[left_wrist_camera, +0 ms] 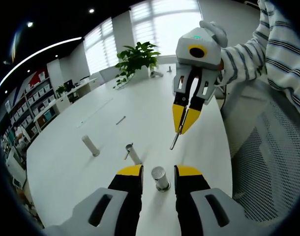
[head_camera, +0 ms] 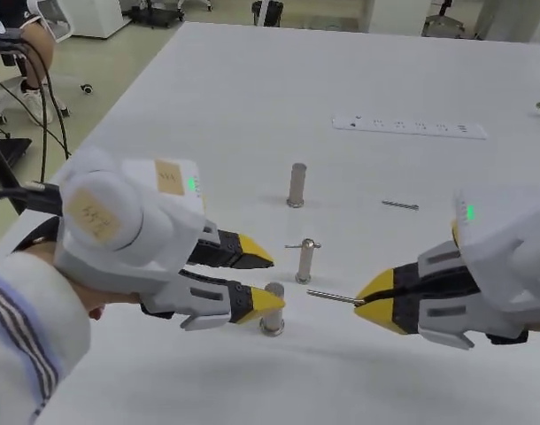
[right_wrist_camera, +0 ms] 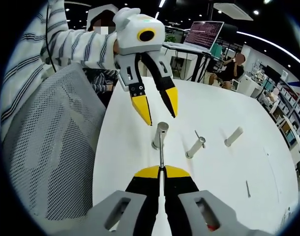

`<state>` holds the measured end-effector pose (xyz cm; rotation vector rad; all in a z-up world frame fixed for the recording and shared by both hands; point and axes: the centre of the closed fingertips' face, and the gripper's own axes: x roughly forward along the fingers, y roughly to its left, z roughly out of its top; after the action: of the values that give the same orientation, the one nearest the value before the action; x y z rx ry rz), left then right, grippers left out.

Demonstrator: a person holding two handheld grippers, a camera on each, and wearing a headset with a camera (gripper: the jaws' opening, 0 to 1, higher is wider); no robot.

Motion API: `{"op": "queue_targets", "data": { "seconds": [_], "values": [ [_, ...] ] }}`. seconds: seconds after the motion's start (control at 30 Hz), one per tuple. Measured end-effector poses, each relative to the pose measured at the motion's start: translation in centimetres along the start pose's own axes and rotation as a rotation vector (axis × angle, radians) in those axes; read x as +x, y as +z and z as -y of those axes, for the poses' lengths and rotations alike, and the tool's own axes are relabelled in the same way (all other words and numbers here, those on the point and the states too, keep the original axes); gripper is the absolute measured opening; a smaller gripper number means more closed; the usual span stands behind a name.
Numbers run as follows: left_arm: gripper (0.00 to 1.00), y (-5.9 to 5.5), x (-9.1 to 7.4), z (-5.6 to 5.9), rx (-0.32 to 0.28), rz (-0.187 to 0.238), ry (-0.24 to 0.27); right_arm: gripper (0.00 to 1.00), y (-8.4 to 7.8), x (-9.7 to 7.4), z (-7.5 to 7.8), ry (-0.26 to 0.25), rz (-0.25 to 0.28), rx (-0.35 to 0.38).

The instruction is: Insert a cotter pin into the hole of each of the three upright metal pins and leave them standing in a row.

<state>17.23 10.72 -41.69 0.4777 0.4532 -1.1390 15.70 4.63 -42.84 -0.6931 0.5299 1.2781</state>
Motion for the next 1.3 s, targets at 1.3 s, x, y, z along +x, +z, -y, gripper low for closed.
{"op": "queue_targets", "data": {
  "seconds": [1.3],
  "values": [
    [0.09,-1.5,1.4,0.0,-0.104,-0.026,-0.047,0.0,0.7,3.8,0.7,0.049,-0.04,-0.056]
  ]
}}
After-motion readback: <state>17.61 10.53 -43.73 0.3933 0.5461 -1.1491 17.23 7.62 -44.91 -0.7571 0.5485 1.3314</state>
